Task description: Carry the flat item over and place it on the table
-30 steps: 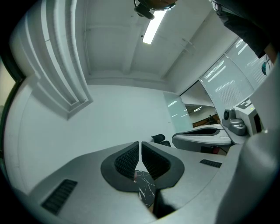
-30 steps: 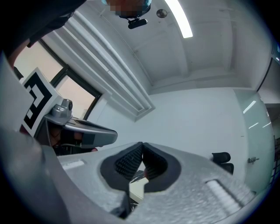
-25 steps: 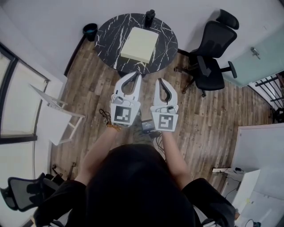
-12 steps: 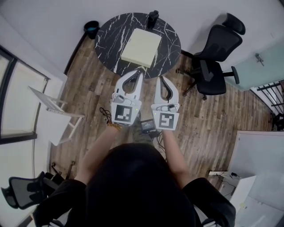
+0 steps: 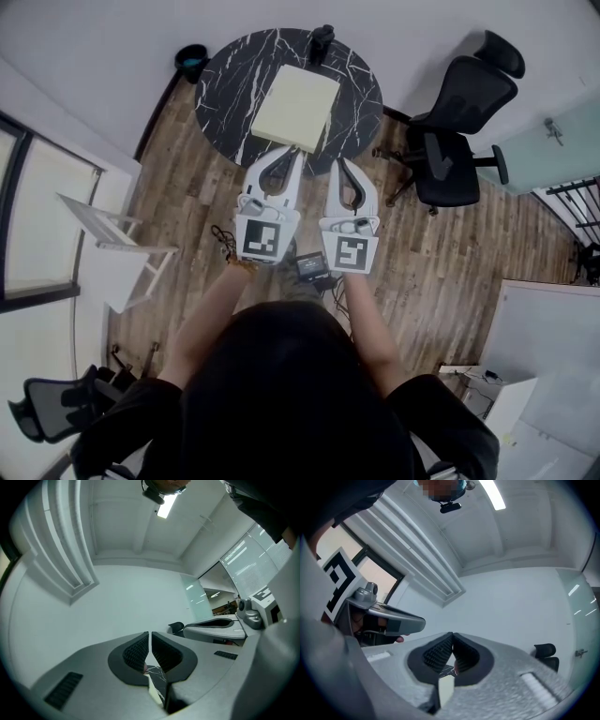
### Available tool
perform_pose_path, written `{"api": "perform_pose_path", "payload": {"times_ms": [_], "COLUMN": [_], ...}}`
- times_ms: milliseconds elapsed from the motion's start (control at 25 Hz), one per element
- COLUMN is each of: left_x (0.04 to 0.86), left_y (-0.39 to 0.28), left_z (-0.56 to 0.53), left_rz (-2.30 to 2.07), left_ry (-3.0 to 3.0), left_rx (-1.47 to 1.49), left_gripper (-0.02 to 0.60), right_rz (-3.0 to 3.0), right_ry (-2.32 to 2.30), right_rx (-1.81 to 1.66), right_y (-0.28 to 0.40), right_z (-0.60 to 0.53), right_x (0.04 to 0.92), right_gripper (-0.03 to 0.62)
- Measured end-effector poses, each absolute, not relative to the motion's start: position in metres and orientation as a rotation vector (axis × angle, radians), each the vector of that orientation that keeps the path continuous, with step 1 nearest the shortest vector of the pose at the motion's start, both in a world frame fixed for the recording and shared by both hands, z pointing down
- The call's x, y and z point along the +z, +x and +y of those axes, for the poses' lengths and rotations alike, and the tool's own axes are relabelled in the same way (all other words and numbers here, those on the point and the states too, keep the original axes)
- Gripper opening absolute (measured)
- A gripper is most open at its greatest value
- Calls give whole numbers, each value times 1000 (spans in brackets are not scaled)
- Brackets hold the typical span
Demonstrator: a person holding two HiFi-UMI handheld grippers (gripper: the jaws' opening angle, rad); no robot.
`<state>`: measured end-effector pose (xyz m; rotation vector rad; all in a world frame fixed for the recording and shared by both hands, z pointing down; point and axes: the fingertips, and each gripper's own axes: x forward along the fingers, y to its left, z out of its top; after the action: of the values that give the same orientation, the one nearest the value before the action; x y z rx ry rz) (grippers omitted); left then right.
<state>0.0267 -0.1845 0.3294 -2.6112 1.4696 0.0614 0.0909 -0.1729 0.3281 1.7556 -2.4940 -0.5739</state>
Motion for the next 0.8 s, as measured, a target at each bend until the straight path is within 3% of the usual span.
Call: {"api": "perform_pose_path", "payload": {"times_ms": [800], "left_x": [336], "left_y": [43], "left_z": [-273], "left_rz": [1506], "left_ry": [-2607], "left_rx": [39], "left_gripper": [15], "right_rz": [-2515], "right_ry": [1704], "right_rx": [-526], "right_y": [101], "right_z": [-266], "right_x": [337], "right_gripper": [-2]}}
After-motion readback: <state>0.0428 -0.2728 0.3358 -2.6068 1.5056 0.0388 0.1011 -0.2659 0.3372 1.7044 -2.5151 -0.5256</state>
